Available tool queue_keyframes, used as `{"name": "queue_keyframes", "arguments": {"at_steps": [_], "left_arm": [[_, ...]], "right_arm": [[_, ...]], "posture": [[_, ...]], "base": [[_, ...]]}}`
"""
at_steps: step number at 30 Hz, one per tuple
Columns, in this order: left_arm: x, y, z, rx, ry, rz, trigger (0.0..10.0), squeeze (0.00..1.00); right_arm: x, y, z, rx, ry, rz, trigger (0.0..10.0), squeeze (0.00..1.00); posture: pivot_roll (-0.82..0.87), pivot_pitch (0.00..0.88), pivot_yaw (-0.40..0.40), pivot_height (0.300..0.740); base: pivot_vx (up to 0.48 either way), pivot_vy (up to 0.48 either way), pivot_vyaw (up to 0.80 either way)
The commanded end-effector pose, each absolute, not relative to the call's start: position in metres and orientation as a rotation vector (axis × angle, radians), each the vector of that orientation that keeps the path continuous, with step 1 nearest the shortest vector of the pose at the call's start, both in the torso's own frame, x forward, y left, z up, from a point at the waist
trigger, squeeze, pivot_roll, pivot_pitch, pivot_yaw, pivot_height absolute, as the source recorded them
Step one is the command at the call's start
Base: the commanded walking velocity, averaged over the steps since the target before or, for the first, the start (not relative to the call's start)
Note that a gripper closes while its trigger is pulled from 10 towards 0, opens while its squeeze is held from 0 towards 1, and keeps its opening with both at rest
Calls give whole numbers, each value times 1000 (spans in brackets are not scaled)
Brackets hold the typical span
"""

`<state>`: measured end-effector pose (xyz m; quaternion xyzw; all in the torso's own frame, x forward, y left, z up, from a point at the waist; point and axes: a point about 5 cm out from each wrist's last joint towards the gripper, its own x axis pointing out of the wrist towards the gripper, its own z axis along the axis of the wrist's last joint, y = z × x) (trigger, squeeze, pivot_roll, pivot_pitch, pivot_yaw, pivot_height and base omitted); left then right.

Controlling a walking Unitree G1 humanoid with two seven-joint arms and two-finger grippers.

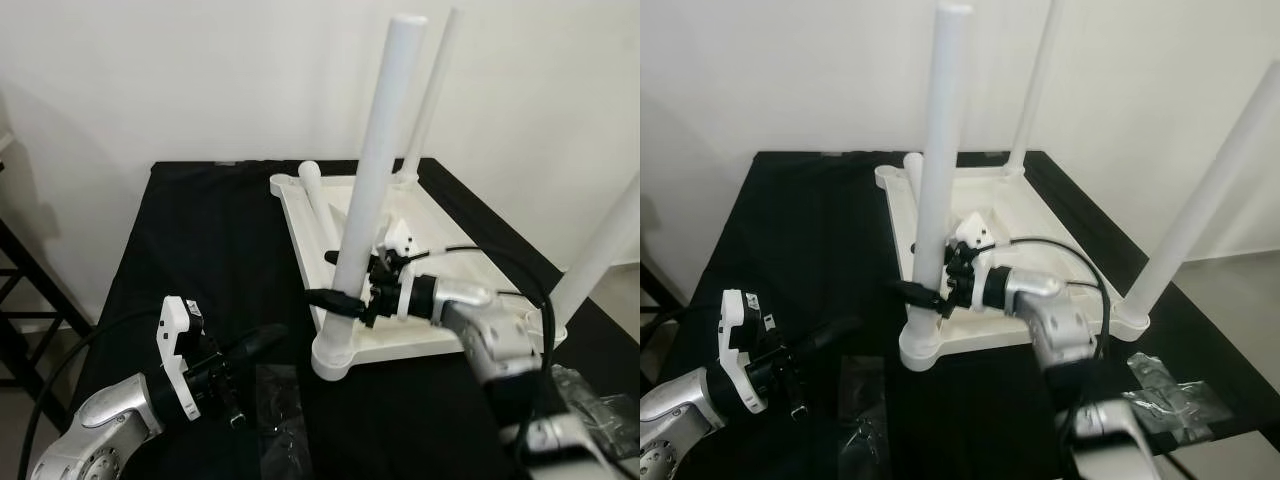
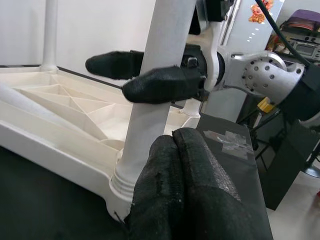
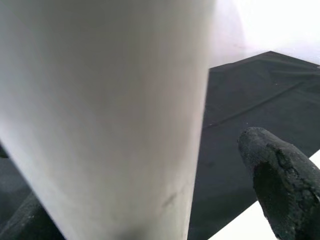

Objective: Building children table

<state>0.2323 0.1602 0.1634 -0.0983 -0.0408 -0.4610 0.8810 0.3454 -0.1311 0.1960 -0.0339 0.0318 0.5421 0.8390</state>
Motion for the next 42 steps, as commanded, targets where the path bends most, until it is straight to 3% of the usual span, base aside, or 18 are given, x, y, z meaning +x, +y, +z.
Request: {"name": "queue_keyframes", "arguments": {"at_steps": [1,2,3,14,17,18,20,21,23,28,33,34,36,37,38,40,41,42], "left_arm": [[232,159,162,-197,-79,-961,10000,0],[232,159,162,-197,-79,-961,10000,0],[232,159,162,-197,-79,-961,10000,0],[230,158,163,-203,-82,-965,10000,0],[228,159,164,-204,-83,-965,10000,0],[228,161,164,-202,-82,-964,10000,0],[228,161,164,-202,-82,-964,10000,0],[228,162,164,-202,-82,-963,10000,0],[228,163,165,-203,-82,-963,10000,0],[229,164,165,-205,-80,-965,10000,0],[231,163,163,-205,-79,-967,10000,0],[230,163,163,-205,-83,-960,10000,0],[230,163,163,-205,-85,-957,10000,0],[231,163,163,-207,-84,-959,10000,0],[231,163,163,-210,-82,-962,10000,0],[231,163,163,-210,-82,-962,10000,0],[231,163,163,-212,-80,-965,10000,0],[231,163,163,-212,-80,-965,10000,0]], "right_arm": [[348,-138,196,-61,72,1169,4784,0],[348,-138,196,-61,72,1169,4784,0],[350,-139,196,-57,75,1191,0,0],[346,-142,185,14,38,1115,0,0],[331,-131,166,73,53,905,0,0],[317,-120,145,185,56,540,0,0],[317,-120,145,185,56,540,0,0],[295,-110,127,258,116,425,0,0],[283,-97,137,135,43,463,0,0],[283,-97,133,163,62,454,0,0],[291,-94,127,161,87,527,0,0],[290,-93,127,162,96,538,7804,0],[289,-94,126,172,107,538,7804,0],[285,-92,130,197,114,534,10000,0],[281,-89,134,213,124,549,10000,318],[281,-89,134,213,124,549,10000,318],[279,-86,138,220,123,597,10000,1000],[279,-86,138,220,123,597,10000,1000]], "posture": [[85,0,-92,740],[85,0,-92,740],[85,0,-92,740],[78,0,-92,740],[78,0,-104,740],[58,0,-95,740],[58,0,-95,740],[50,0,-89,740],[45,0,-84,740],[7,0,-56,740],[51,0,-90,740],[47,0,-91,740],[48,0,-91,740],[48,0,-87,740],[48,0,-87,740],[48,0,-87,740],[50,0,-84,740],[50,0,-84,740]], "base": [[0,0,0],[0,0,0],[0,0,0],[0,0,0],[0,0,0],[0,0,0],[0,0,0],[0,0,0],[0,0,0],[0,0,0],[0,0,0],[0,0,0],[0,0,0],[0,0,0],[0,0,0],[0,0,0],[0,0,0],[0,0,0]]}}
